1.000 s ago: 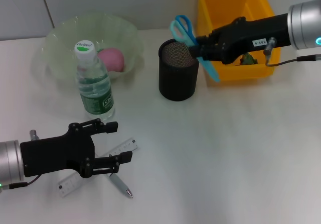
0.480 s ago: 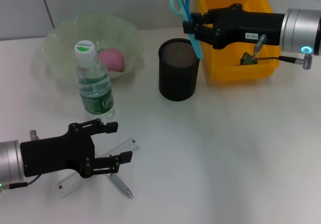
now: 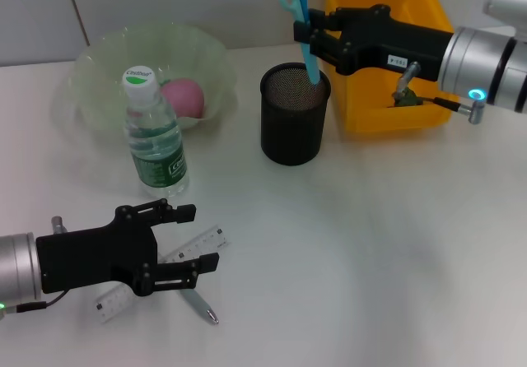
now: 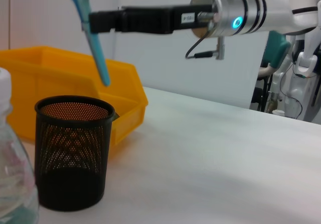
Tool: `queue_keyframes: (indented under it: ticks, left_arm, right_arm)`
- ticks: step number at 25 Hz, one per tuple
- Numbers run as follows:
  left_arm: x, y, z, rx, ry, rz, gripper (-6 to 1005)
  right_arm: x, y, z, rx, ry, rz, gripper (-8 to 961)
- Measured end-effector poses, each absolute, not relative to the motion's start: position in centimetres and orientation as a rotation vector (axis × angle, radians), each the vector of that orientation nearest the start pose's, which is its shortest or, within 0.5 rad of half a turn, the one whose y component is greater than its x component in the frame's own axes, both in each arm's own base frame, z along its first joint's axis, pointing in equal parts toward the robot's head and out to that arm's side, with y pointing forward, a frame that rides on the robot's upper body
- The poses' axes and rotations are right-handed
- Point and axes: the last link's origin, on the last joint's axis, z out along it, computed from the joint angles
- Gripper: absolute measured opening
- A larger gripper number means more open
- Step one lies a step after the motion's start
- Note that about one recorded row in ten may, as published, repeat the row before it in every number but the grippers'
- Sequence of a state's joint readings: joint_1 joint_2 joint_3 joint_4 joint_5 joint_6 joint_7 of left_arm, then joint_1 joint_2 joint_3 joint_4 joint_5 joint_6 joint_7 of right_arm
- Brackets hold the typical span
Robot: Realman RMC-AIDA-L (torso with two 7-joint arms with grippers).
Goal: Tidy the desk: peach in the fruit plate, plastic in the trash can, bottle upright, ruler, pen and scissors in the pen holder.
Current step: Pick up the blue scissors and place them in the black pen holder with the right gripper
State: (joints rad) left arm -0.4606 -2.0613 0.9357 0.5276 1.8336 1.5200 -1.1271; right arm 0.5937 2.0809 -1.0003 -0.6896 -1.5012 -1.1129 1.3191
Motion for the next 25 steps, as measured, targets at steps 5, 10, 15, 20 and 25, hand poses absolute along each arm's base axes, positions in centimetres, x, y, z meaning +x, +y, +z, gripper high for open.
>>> queue_keyframes:
  ticks: [5,10,15,20,25]
  left_arm:
    - [-27.2,29.8,-3.6,-2.837,-0.416,-0.698,824]
    - [-27.2,29.9,-3.5,-2.835,-0.423,-0.699,823]
    - [-27.0,30.2,-3.4,-2.832,-0.466,-0.698,823]
    - [-27.0,30.4,-3.1,-2.825,-0.476,-0.698,823]
    - [-26.9,30.6,-3.0,-2.822,-0.479,-0.697,823]
  right_arm:
    - [21.3,41.0,-0.8,-2.343,0.442,0.780,349]
    - [21.5,41.0,-1.5,-2.322,0.411,0.788,359]
    - [21.9,41.1,-2.8,-2.308,0.385,0.749,369]
    - [22.0,41.0,-3.5,-2.299,0.380,0.742,379]
    - [22.2,41.1,-3.7,-2.296,0.394,0.729,389]
